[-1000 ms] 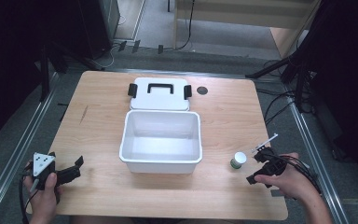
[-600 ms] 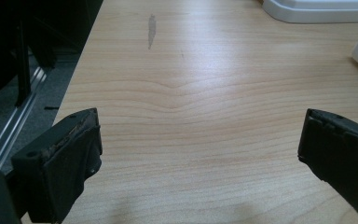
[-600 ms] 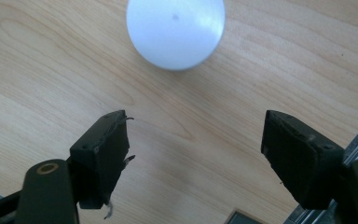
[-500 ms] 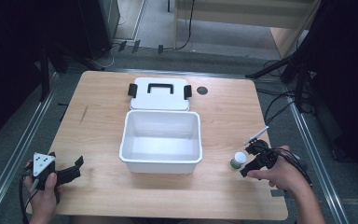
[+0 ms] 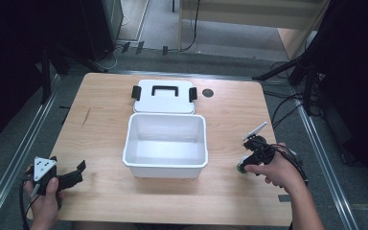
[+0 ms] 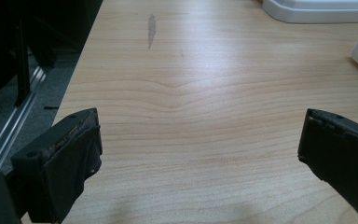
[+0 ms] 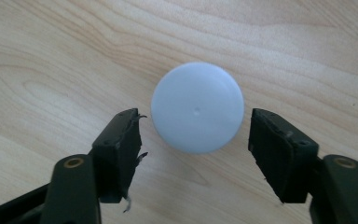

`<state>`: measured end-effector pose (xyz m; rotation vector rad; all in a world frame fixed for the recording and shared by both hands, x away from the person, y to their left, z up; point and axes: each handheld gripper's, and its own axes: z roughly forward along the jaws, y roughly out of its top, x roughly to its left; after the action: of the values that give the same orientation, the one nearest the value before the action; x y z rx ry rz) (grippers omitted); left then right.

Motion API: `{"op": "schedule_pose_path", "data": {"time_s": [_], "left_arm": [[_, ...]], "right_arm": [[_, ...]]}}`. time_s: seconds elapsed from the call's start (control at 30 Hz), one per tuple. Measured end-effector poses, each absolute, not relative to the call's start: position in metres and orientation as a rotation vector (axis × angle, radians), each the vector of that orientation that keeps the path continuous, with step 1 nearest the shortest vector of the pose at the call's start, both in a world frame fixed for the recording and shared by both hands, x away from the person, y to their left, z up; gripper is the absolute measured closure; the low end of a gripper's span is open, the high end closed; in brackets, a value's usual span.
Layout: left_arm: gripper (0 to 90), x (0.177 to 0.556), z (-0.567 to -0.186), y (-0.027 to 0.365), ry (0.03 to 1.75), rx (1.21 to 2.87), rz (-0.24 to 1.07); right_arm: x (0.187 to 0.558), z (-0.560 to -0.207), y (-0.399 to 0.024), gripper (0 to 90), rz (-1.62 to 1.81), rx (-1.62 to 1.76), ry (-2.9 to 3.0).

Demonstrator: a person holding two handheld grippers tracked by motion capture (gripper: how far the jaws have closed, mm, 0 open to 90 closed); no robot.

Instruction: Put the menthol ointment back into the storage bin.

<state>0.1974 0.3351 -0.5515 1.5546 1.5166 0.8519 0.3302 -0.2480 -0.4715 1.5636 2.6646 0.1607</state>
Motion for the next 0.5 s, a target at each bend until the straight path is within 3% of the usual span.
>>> {"op": "schedule_pose_path", "data": {"time_s": [0.5], "left_arm": [[0.1, 0.1975, -0.5514, 0.3350, 1.515, 1.561, 0.851]], "right_arm": [[0.3371, -0.4755, -0.2399, 51.5, 0.129, 1.589, 2.635]]}}
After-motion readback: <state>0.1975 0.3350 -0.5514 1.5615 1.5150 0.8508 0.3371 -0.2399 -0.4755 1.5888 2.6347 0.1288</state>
